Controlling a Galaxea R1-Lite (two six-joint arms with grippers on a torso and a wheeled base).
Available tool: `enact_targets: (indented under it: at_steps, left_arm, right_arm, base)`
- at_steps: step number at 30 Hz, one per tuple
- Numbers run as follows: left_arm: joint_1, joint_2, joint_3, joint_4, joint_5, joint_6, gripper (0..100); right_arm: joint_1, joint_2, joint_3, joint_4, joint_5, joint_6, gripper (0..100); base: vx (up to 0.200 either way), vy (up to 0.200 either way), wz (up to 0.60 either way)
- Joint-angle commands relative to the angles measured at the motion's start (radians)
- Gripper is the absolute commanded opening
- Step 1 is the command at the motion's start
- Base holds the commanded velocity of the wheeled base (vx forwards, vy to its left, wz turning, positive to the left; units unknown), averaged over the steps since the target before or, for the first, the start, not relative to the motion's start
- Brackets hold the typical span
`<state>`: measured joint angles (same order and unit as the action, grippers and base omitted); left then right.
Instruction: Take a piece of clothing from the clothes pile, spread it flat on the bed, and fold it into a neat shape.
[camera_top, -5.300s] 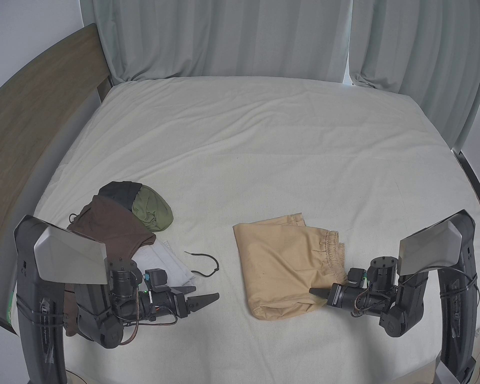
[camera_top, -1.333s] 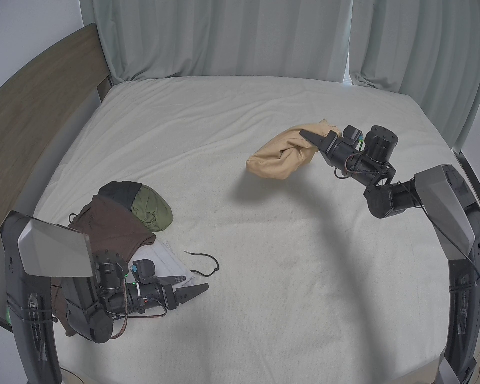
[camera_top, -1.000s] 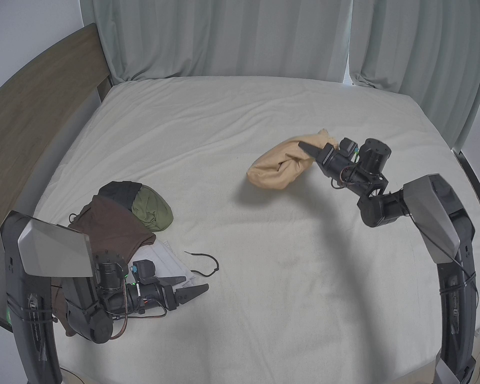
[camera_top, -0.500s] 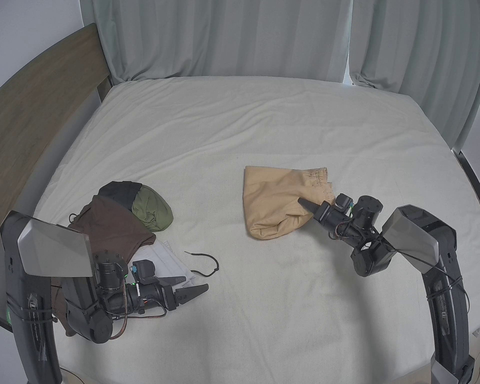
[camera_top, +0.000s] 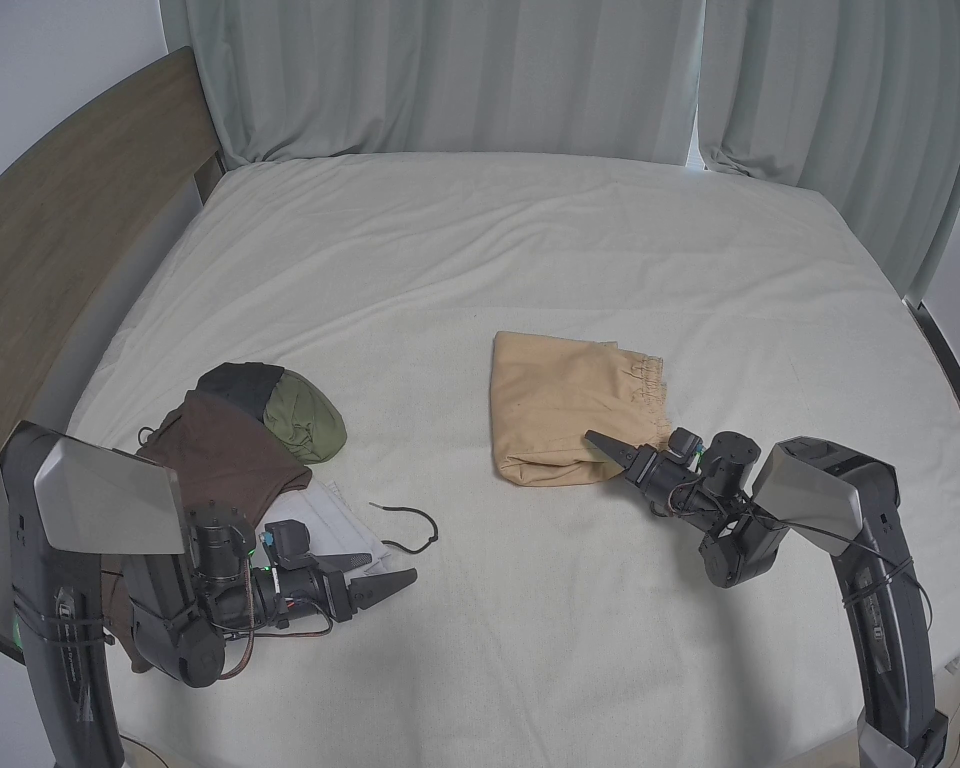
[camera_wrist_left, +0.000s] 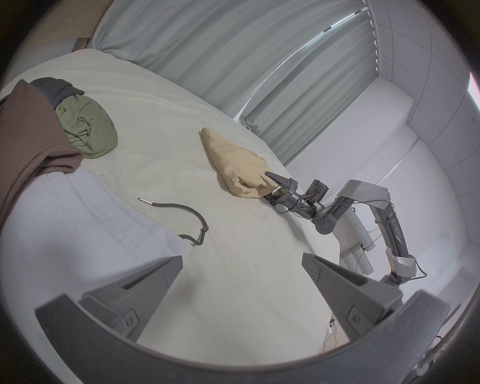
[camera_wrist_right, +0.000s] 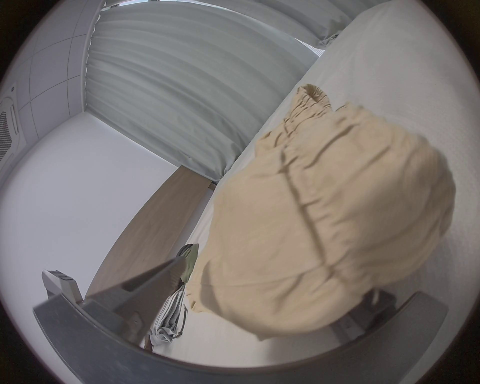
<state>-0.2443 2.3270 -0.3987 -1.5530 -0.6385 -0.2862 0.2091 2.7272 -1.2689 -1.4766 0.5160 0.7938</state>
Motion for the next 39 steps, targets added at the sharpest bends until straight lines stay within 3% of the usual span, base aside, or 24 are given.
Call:
enact_targets:
  at_steps: [1, 6, 10, 13, 18, 23, 29, 39]
  left_arm:
    - [0.000, 0.000, 0.000, -0.001, 0.000, -0.001, 100]
    - [0.000, 0.000, -0.002, -0.001, 0.000, -0.001, 100]
    - [0.000, 0.000, 0.000, -0.001, 0.000, -0.001, 100]
    - [0.000, 0.000, -0.002, -0.002, 0.000, -0.001, 100]
    - [-0.001, 0.000, -0.002, -0.002, 0.000, -0.001, 100]
    - [0.000, 0.002, -0.003, -0.002, 0.000, -0.001, 100]
    - [-0.001, 0.003, -0.002, -0.002, 0.000, -0.001, 100]
    - [-0.001, 0.002, -0.003, -0.001, 0.000, -0.001, 100]
  right_arm:
    - [0.006, -0.069, 0.164, -0.005, -0.001, -0.042, 100]
    - [0.024, -0.182, 0.355, -0.025, -0.001, -0.117, 100]
    - [0.058, -0.317, 0.477, -0.050, 0.003, -0.117, 100]
    - [0.062, -0.385, 0.490, -0.036, 0.010, -0.114, 100]
    - [0.053, -0.514, 0.381, 0.084, 0.045, -0.035, 100]
    - [0.042, -0.462, 0.233, 0.116, 0.053, -0.005, 100]
    - [0.027, -0.212, 0.068, 0.130, 0.050, -0.010, 100]
    - [0.018, -0.086, 0.022, 0.130, 0.047, -0.047, 100]
  base:
    - [0.000, 0.000, 0.00]
    - [0.000, 0.000, 0.00]
    - [0.000, 0.000, 0.00]
    - [0.000, 0.000, 0.00]
    - [0.000, 0.000, 0.00]
    - [0.000, 0.000, 0.00]
    - [0.000, 0.000, 0.00]
    - [0.000, 0.000, 0.00]
